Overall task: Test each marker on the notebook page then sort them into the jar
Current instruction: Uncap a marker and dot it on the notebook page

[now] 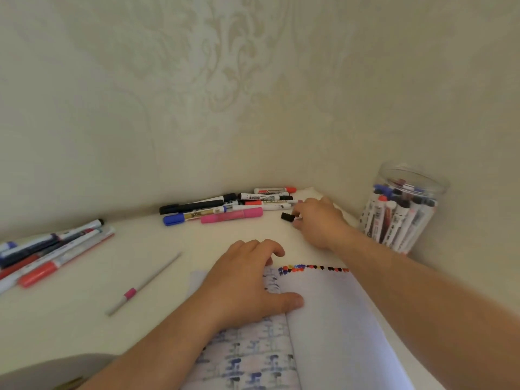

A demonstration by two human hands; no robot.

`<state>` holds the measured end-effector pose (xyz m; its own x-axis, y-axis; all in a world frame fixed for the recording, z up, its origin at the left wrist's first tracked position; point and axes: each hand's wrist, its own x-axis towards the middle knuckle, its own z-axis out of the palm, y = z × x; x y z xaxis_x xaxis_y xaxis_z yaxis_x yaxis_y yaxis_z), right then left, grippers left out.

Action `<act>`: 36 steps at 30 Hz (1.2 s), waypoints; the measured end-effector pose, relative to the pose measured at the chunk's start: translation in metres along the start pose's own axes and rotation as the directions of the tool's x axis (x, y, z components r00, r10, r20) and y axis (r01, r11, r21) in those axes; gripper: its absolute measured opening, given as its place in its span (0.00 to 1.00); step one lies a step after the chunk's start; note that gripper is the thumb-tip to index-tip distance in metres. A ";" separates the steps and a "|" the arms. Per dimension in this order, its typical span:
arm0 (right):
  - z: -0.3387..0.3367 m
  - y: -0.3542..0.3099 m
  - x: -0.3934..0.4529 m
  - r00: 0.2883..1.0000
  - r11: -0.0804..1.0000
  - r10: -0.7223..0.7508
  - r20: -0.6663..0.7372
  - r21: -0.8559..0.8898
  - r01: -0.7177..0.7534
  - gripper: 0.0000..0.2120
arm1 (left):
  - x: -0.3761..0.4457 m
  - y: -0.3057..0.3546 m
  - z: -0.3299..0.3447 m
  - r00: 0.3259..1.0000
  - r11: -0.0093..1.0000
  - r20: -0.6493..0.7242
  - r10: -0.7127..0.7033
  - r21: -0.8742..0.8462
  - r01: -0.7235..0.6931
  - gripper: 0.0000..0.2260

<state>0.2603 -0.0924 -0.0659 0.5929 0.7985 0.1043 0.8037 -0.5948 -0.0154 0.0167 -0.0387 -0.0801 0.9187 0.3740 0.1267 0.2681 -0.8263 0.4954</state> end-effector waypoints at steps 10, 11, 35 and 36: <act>-0.036 -0.004 -0.120 0.917 0.907 -0.398 -0.008 0.145 0.395 0.15 | -0.005 0.007 -0.001 0.994 0.999 -0.104 -0.025 -0.049 0.020 0.36; -0.036 -0.003 -0.129 0.918 0.912 -0.396 0.013 0.118 0.392 0.17 | -0.007 0.008 -0.001 0.993 1.000 -0.118 -0.003 -0.030 -0.001 0.34; -0.031 0.028 -0.152 0.937 -0.041 0.235 -0.257 0.961 0.274 0.35 | -0.009 0.012 0.003 0.980 0.959 0.118 0.159 0.218 -0.182 0.20; -0.031 0.030 -0.151 0.943 -0.098 0.218 -0.253 0.955 0.279 0.31 | -0.008 0.012 0.003 0.979 0.959 0.126 0.158 0.218 -0.183 0.20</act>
<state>0.1935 -0.2334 -0.0512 0.7217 0.5994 0.3462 0.1339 0.3698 -0.9194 0.0130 -0.0526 -0.0776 0.9787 0.1824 0.0945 0.1520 -0.9524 0.2642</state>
